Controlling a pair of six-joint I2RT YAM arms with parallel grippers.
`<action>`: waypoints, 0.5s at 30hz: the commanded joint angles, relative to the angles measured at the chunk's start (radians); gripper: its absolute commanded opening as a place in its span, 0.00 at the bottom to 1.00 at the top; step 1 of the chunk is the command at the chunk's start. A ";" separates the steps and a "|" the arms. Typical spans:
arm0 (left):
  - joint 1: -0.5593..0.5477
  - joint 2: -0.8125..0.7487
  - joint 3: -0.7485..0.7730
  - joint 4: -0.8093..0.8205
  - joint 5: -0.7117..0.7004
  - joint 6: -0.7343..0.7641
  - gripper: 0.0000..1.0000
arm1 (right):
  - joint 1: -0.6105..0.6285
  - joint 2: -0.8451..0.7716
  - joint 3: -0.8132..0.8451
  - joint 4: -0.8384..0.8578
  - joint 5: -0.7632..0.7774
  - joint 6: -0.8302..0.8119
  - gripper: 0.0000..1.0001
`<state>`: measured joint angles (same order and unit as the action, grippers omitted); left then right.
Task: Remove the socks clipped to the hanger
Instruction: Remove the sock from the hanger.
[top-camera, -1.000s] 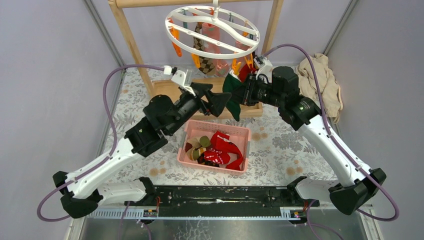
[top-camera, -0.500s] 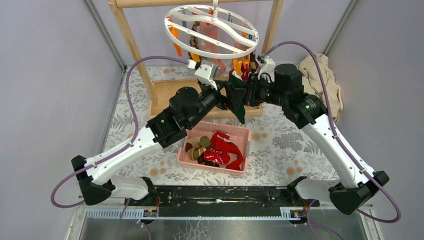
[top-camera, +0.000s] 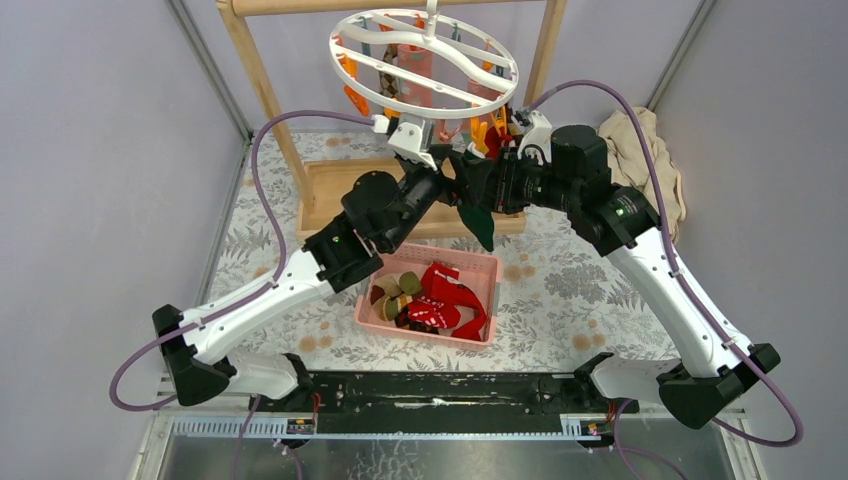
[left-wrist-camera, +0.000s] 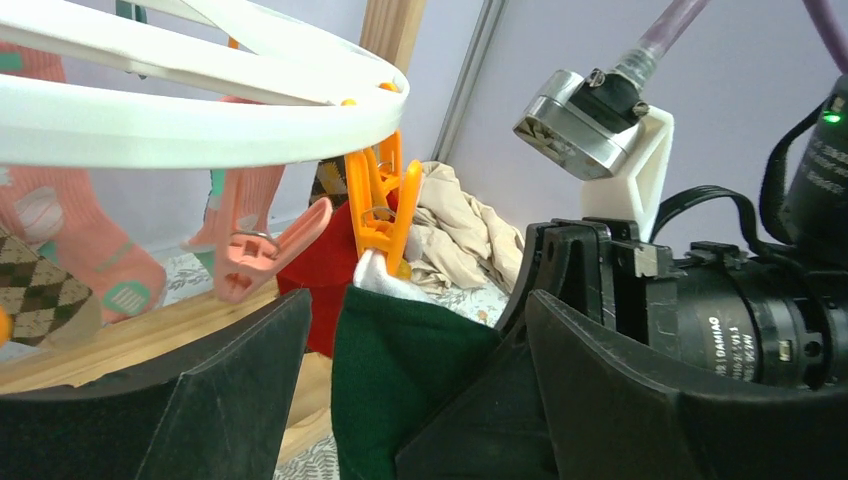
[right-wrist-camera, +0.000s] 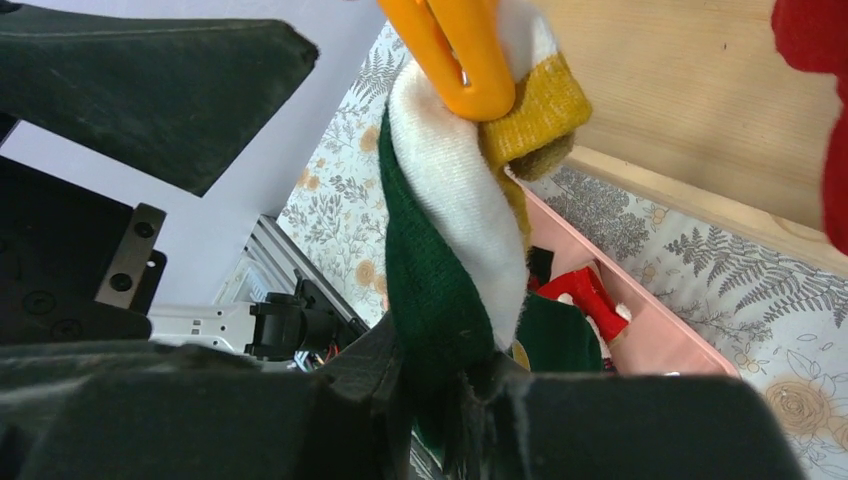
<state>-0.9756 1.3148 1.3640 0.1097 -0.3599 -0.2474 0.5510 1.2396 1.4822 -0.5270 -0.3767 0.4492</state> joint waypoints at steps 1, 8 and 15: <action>0.004 0.034 0.051 0.076 -0.019 0.026 0.86 | 0.010 -0.010 0.040 0.004 -0.013 -0.015 0.18; 0.014 0.064 0.079 0.081 -0.029 0.018 0.86 | 0.010 -0.026 0.037 0.003 -0.018 -0.015 0.18; 0.029 0.095 0.083 0.113 -0.075 0.021 0.86 | 0.010 -0.040 0.028 0.004 -0.028 -0.010 0.18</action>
<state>-0.9585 1.3914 1.4155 0.1360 -0.3908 -0.2432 0.5510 1.2377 1.4822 -0.5411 -0.3824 0.4488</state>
